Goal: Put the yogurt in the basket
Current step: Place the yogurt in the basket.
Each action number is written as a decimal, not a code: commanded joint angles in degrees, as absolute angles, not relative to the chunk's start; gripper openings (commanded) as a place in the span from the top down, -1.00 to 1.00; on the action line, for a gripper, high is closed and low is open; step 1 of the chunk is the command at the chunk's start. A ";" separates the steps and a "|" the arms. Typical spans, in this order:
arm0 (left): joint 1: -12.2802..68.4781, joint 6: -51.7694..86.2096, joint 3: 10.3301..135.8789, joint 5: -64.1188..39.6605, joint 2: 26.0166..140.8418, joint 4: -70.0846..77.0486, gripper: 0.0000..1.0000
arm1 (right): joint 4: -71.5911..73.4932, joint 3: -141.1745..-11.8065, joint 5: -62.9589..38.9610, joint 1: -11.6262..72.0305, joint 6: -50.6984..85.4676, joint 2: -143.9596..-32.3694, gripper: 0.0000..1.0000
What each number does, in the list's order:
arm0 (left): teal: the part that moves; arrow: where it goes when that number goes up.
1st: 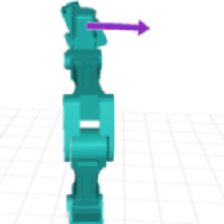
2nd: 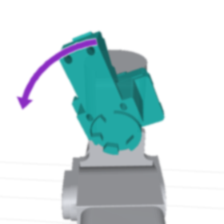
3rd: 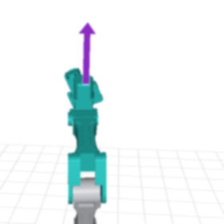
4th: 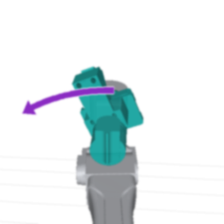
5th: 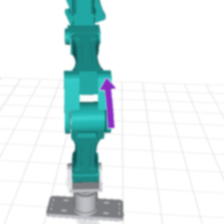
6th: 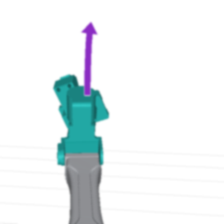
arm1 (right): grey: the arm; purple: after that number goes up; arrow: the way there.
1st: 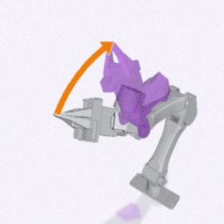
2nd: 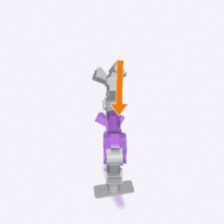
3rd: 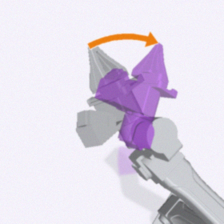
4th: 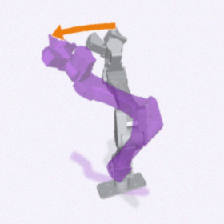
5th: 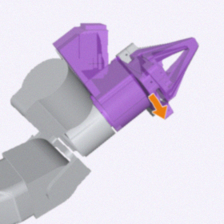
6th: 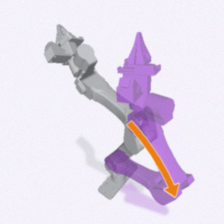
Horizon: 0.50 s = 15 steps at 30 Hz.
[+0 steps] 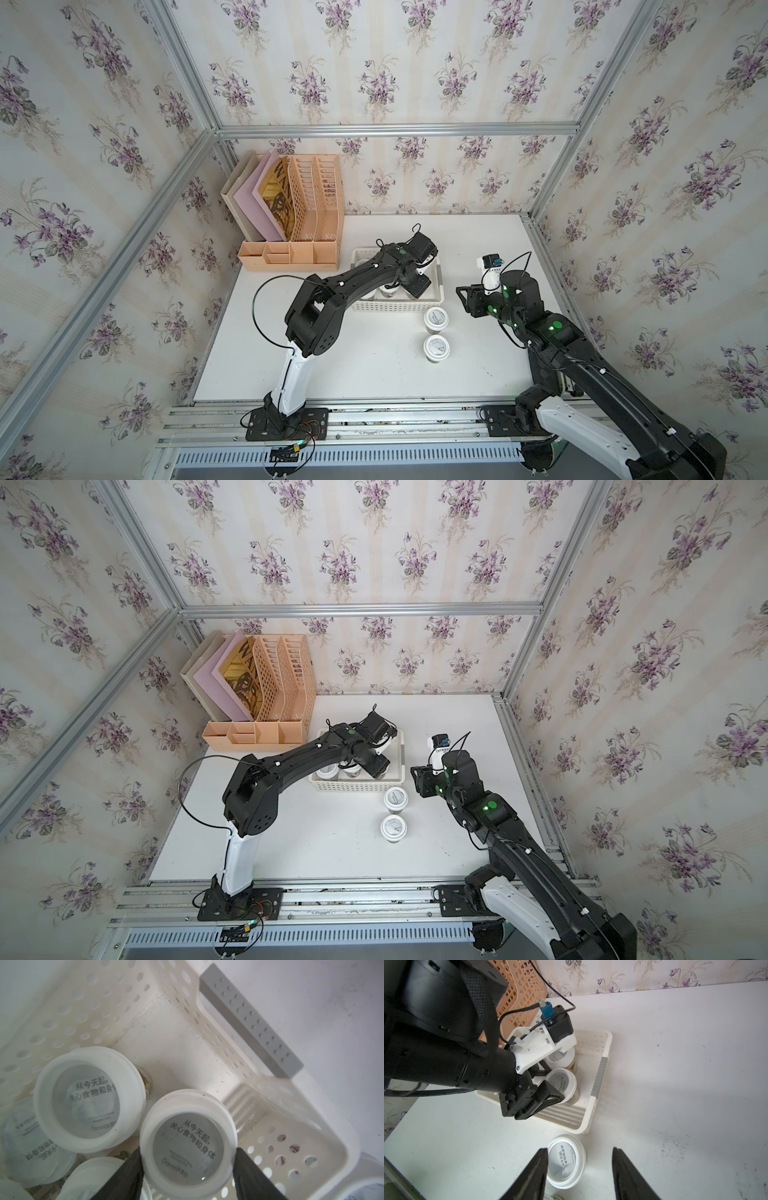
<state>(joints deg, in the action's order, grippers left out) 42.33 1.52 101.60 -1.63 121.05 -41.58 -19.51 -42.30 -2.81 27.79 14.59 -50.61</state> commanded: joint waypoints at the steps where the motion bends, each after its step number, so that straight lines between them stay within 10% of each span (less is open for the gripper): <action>1: 42.01 1.32 100.99 -0.88 120.85 -44.10 -0.36 | -18.85 -42.42 -3.16 27.78 14.62 -50.42 -0.09; 15: 41.66 1.06 101.21 0.00 120.41 -46.65 -0.36 | -18.84 -42.31 -3.16 27.78 14.67 -50.22 -0.09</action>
<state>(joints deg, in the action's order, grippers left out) 41.82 1.52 101.14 -1.61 120.51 -42.61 -19.49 -42.28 -2.83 27.79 14.61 -50.54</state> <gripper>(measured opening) 0.680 0.547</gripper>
